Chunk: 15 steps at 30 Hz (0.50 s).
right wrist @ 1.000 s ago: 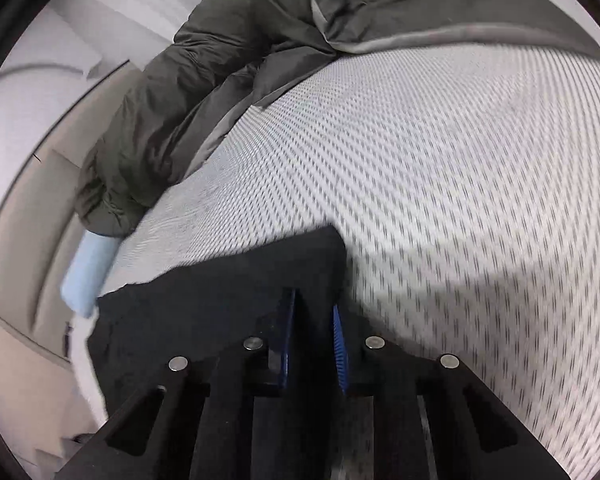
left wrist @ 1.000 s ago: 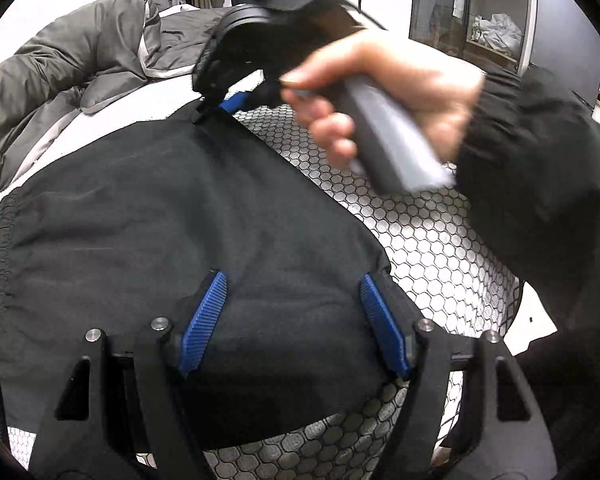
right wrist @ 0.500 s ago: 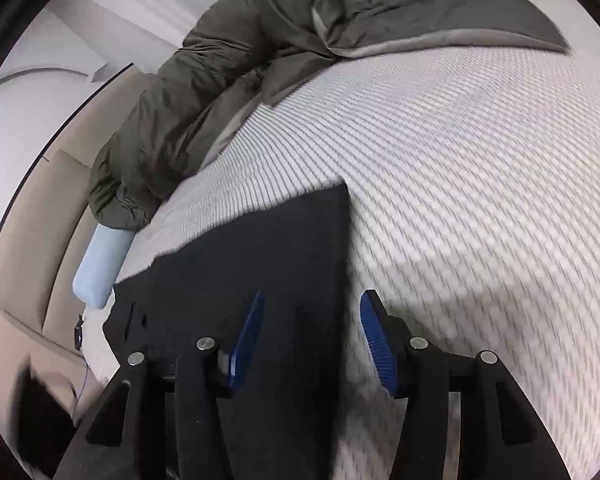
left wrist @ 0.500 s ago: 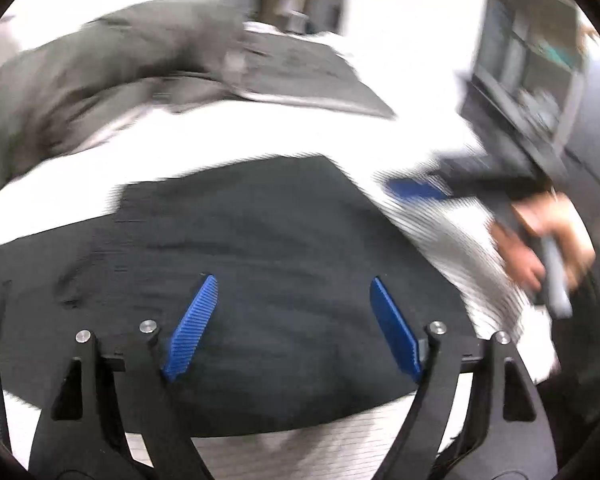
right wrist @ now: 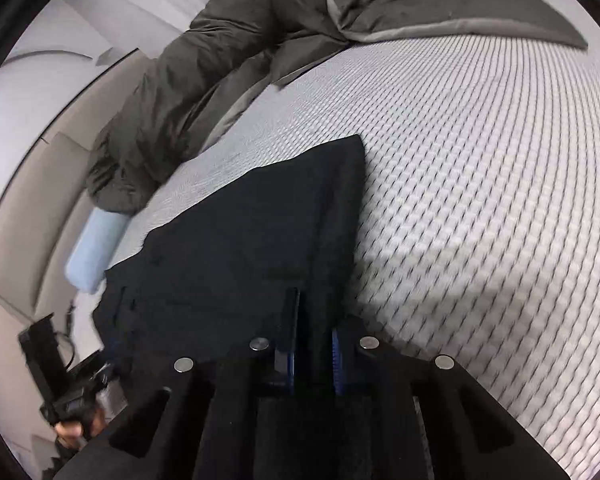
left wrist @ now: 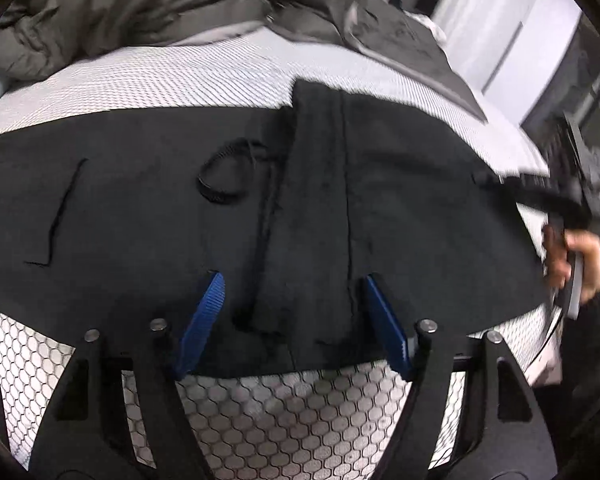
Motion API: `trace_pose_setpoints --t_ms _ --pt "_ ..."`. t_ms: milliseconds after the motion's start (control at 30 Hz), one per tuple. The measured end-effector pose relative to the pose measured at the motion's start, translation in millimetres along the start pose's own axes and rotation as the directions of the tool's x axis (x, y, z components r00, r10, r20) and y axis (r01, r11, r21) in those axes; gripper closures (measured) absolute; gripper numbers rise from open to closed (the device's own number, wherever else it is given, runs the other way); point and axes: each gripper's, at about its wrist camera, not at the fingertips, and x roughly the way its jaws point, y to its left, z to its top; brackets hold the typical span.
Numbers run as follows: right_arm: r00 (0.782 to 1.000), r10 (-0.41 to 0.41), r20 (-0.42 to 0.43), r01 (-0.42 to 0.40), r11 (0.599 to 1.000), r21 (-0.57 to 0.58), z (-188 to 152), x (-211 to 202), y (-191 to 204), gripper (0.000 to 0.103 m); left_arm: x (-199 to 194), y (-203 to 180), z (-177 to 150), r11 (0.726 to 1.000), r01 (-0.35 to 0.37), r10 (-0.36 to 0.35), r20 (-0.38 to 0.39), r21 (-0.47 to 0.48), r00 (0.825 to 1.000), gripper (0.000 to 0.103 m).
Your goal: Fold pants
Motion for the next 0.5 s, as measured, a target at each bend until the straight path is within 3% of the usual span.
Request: trace_pose_setpoints --t_ms 67,167,300,500 --pt "0.999 -0.049 -0.021 0.049 0.999 -0.005 3 6 4 0.083 0 -6 -5 0.999 0.004 -0.004 -0.011 0.040 1.000 0.046" --pt "0.996 -0.084 -0.004 0.084 0.996 -0.043 -6 -6 10 0.073 -5 -8 -6 0.998 0.018 -0.017 -0.007 0.063 1.000 0.052" --pt "0.995 -0.087 0.040 0.090 0.993 -0.080 -20 -31 15 0.060 -11 -4 -9 0.997 0.043 -0.043 -0.007 0.056 0.999 0.054" --pt "0.994 -0.081 0.067 0.087 0.992 -0.095 -51 -70 8 0.055 -3 -14 -1 0.993 -0.010 0.014 -0.030 0.117 0.999 0.054"
